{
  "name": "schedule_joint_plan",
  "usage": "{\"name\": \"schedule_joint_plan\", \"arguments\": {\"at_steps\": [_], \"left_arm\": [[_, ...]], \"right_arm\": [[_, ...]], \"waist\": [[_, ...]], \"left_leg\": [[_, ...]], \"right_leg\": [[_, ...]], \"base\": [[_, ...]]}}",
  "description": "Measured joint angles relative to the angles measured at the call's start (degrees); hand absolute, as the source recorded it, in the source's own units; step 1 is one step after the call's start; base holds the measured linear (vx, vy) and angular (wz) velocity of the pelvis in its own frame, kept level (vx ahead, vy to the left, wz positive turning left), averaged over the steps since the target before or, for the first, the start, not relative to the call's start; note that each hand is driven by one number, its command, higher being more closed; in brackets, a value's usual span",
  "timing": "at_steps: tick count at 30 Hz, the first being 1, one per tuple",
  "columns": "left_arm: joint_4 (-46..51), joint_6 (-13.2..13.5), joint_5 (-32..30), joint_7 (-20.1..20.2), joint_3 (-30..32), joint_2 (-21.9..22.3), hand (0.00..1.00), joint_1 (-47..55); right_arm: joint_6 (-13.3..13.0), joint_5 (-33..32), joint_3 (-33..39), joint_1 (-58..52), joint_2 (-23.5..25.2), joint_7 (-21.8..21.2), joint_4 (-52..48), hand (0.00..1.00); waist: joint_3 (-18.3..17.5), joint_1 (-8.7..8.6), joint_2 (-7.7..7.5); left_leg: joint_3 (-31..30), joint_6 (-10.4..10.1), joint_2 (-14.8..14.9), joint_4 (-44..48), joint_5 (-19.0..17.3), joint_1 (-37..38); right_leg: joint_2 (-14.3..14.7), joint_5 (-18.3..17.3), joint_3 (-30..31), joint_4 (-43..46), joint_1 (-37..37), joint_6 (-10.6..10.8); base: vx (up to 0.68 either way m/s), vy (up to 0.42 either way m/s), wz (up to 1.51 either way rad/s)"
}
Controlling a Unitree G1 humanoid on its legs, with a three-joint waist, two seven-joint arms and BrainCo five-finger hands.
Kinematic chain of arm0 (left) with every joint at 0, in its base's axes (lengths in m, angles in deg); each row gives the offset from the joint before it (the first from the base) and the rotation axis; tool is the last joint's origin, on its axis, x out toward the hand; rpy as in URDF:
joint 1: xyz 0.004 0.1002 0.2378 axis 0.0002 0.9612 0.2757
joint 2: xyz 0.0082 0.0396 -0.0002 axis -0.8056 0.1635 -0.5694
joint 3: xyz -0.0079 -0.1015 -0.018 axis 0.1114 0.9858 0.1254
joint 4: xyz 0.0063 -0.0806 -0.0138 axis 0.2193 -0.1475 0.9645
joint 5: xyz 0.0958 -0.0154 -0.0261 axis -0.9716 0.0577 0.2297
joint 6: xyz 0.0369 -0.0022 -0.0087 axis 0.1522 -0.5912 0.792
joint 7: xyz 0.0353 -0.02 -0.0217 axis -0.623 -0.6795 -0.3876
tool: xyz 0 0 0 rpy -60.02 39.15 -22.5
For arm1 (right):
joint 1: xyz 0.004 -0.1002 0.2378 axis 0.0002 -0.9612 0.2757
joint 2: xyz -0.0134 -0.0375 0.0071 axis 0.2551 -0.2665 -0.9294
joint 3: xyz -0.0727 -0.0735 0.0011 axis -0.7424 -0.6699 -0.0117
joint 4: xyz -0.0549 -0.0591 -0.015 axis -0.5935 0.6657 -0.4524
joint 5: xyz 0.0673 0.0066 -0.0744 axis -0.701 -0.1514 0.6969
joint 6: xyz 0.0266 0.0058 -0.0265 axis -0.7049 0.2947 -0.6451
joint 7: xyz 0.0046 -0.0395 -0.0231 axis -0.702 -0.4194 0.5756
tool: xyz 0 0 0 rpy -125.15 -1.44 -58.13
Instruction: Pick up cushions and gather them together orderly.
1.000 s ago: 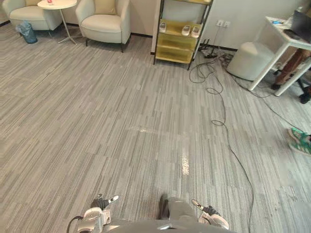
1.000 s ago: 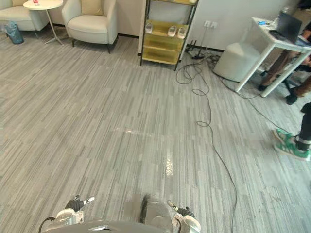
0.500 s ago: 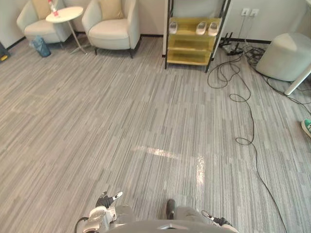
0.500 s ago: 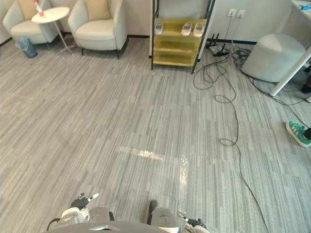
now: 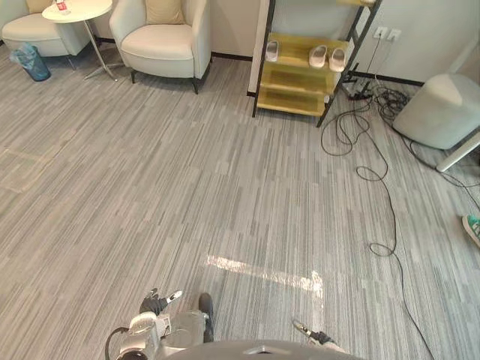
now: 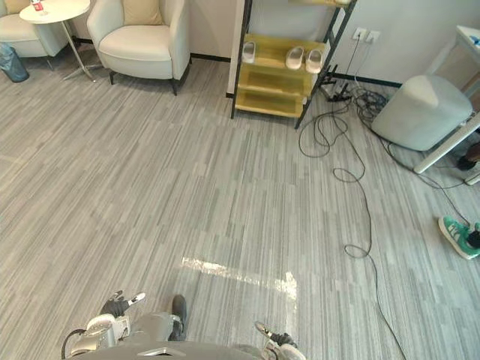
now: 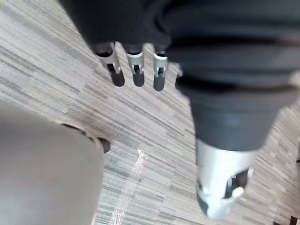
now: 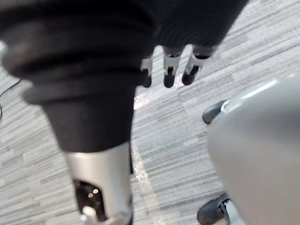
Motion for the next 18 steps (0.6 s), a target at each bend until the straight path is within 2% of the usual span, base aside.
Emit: {"name": "schedule_joint_plan", "arguments": {"at_steps": [1,2,3,4,6,7,8,9,10,11,13,15,17,18], "left_arm": [[-0.19,-0.07,-0.01,-0.02,-0.12,-0.14,0.0,0.04],[-0.58,-0.34,0.01,-0.12,-1.03,-0.5,0.0,0.11],[-0.72,-0.37,0.01,-0.14,-1.85,-0.8,0.0,0.11],[-1.18,-0.38,-0.01,-0.12,-2.77,-1.25,0.0,0.19],[-1.88,-0.43,-0.03,-0.14,-3.36,-1.55,0.0,0.21],[-2.27,-0.42,-0.03,-0.13,-3.8,-1.74,0.0,0.2],[-2.24,-0.41,-0.02,-0.11,-3.94,-2.0,0.0,0.2],[-2.25,-0.4,-0.03,-0.11,-3.96,-2.22,0.0,0.22],[-2.23,-0.34,-0.13,-0.01,-3.98,-2.68,0.0,0.16],[-2.5,-0.42,-0.29,-0.01,-3.92,-2.3,0.0,0.05],[-2.52,-0.34,-0.84,0.0,-3.83,-1.02,0.0,0.5],[-2.71,-0.35,-1.28,0.13,-3.87,-0.4,0.0,0.87],[-2.84,-0.37,-1.33,0.24,-3.88,-0.4,0.0,1.02],[-2.86,-0.38,-1.39,0.38,-3.89,-0.51,0.0,1.02]], "right_arm": [[-0.12,0.0,0.23,0.32,-0.1,-0.16,-0.11,0.0],[-0.28,-0.02,0.23,0.57,-0.34,-0.25,-0.14,0.0],[-0.29,-0.02,0.2,0.72,-0.44,-0.26,-0.04,0.0],[-0.27,0.02,0.14,0.78,-0.41,-0.28,0.04,0.0],[-0.3,0.01,0.19,1.05,-0.34,-0.28,0.07,0.0],[-0.31,0.01,0.26,1.29,-0.4,-0.29,0.16,0.0],[-0.29,0.03,0.3,1.61,-0.45,-0.27,0.38,0.0],[-0.29,0.06,0.29,1.59,-0.43,-0.26,0.47,0.0],[-0.24,-0.01,0.65,1.51,-0.09,-0.31,1.4,0.0],[-0.28,0.02,2.85,1.63,-0.42,-0.31,2.31,0.0],[-0.12,0.08,4.07,0.94,-1.45,-0.28,2.56,0.0],[0.09,0.09,4.08,0.66,-2.55,-0.28,3.03,0.0],[0.26,0.09,4.05,0.29,-2.61,-0.28,3.08,0.0],[0.64,0.09,4.04,-0.02,-2.64,-0.28,3.12,0.0]], "waist": [[0.31,-0.26,0.52],[0.44,-0.66,0.76],[0.64,-0.73,1.13],[0.64,-0.98,1.34],[0.44,-1.73,1.3],[0.41,-1.9,1.48],[0.4,-1.89,1.44],[0.24,-1.85,1.17],[0.05,-1.77,-0.77],[-0.19,-2.12,0.01],[-0.93,-1.9,1.33],[-1.79,-1.89,2.95],[-2.02,-2.01,3.13],[-2.24,-1.98,2.71]], "left_leg": [[0.9,0.47,0.08,0.17,-1.27,2.02],[1.59,1.09,0.02,0.26,-2.08,4.58],[1.66,0.87,0.0,0.11,-2.67,6.07],[1.79,0.67,0.02,-0.89,-3.09,8.69],[1.36,0.63,0.4,-2.3,-3.08,10.99],[0.99,0.51,1.05,-2.07,-3.14,11.0],[0.41,-0.03,1.4,-1.51,-3.44,10.71],[-0.04,-0.39,1.12,-1.48,-3.66,10.73],[-1.47,-1.09,-0.64,-1.56,-4.18,11.07],[-3.18,-1.29,-0.33,-1.79,-4.54,11.9],[-3.7,-1.67,0.5,-2.66,-4.68,12.13],[-3.89,-1.97,1.26,-3.49,-4.49,12.26],[-3.81,-2.2,1.84,-3.71,-4.59,12.49],[-3.75,-2.38,1.98,-3.72,-4.71,12.38]], "right_leg": [[-0.11,0.87,0.69,9.19,-3.02,2.03],[-0.42,0.2,-0.49,16.49,-5.5,2.73],[-0.61,-0.67,-2.1,18.64,-6.24,2.61],[-1.04,-2.68,-5.87,19.73,-7.24,1.95],[-0.93,-5.5,-11.0,15.25,-8.11,0.64],[-0.07,-5.8,-12.89,8.52,-8.82,0.15],[1.08,-4.06,-13.16,0.27,-9.29,-0.61],[1.55,-1.62,-13.13,-3.18,-9.17,-1.18],[1.26,6.07,-12.4,-8.28,-9.66,-2.26],[1.34,5.18,-13.0,-8.61,-8.14,-1.75],[2.5,5.59,-13.03,-12.8,-6.2,-1.49],[4.08,7.79,-13.15,-17.83,-4.1,-1.76],[5.24,9.87,-13.05,-22.6,-1.9,-1.96],[5.87,11.13,-12.91,-25.11,-1.0,-2.05]], "base": [[0.33,0.124,-0.3],[0.33,0.107,-0.24],[0.4,0.096,-0.17],[0.3,0.03,-0.06],[0.25,-0.015,0.09],[0.17,-0.076,0.19],[0.15,-0.09,0.17],[0.16,-0.164,0.2],[0.16,-0.195,0.35],[0.16,-0.196,0.37],[0.08,-0.094,0.14],[0.05,-0.066,-0.04],[0.02,-0.055,-0.11],[-0.01,-0.034,-0.11]]}}
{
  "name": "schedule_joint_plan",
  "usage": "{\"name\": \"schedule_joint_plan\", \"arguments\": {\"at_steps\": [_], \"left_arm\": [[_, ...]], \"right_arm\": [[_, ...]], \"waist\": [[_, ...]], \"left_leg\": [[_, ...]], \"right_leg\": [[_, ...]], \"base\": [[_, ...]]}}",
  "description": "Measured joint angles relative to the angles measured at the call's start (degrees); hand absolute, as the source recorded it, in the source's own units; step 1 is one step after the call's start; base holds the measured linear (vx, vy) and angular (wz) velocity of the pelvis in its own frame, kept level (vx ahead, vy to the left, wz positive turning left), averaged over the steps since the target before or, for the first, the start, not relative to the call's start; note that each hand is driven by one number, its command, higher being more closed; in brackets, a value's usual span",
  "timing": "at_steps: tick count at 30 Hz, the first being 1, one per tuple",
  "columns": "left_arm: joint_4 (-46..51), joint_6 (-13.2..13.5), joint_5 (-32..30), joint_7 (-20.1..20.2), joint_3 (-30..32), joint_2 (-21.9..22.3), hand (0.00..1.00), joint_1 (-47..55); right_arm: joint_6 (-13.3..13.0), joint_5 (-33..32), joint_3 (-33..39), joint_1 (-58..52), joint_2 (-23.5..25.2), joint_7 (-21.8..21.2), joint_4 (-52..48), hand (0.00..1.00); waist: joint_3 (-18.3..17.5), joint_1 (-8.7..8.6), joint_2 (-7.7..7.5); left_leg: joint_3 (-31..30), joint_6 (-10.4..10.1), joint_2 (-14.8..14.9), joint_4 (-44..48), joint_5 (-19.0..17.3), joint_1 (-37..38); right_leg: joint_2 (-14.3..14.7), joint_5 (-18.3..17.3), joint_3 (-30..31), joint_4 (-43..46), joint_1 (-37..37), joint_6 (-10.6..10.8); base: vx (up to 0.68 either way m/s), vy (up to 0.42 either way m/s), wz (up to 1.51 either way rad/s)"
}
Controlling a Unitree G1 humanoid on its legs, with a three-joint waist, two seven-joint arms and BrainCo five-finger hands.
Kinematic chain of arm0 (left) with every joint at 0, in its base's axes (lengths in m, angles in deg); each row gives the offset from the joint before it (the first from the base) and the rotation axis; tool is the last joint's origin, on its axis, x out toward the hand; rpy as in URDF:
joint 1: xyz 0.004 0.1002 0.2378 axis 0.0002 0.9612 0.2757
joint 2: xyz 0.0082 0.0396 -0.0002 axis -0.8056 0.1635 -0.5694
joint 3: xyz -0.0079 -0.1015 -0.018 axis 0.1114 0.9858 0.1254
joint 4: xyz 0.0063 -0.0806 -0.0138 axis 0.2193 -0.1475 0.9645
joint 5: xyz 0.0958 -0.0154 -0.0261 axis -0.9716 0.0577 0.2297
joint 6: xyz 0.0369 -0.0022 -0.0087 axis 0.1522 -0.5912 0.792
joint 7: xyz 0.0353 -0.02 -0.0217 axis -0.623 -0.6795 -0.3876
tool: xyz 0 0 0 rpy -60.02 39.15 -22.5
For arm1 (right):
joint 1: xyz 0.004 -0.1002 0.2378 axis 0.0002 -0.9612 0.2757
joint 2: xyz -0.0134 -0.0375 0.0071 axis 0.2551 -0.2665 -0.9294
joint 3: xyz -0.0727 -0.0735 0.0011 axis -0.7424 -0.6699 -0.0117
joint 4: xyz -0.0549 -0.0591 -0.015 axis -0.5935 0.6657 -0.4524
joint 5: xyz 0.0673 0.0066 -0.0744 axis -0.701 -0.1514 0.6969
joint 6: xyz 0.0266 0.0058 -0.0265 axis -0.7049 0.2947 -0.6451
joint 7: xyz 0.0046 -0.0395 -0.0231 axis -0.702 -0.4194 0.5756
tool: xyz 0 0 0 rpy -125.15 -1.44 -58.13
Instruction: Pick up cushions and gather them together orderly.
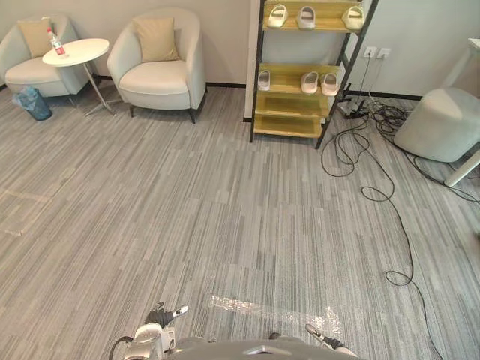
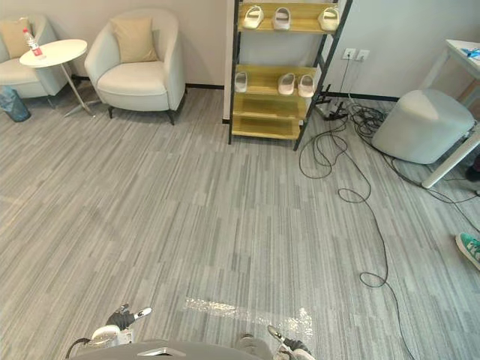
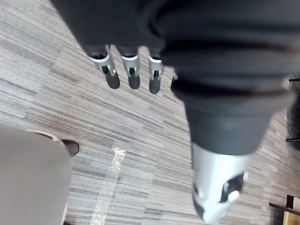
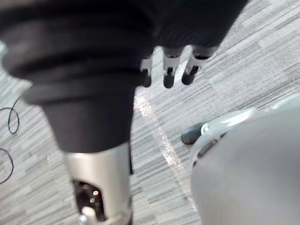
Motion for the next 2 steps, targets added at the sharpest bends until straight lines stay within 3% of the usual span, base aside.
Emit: {"name": "schedule_joint_plan", "arguments": {"at_steps": [2], "left_arm": [[-0.04,-0.01,-1.05,0.1,-0.04,-0.15,0.0,-0.02]], "right_arm": [[0.27,0.0,-0.18,-0.44,0.08,-0.02,0.09,0.0]], "waist": [[-0.36,-0.01,-0.38]], "left_leg": [[0.09,-0.2,-0.01,-0.01,-0.13,-0.28]], "right_leg": [[0.13,1.17,0.08,-2.08,0.67,0.05]], "base": [[0.0,-0.01,-0.03]]}}
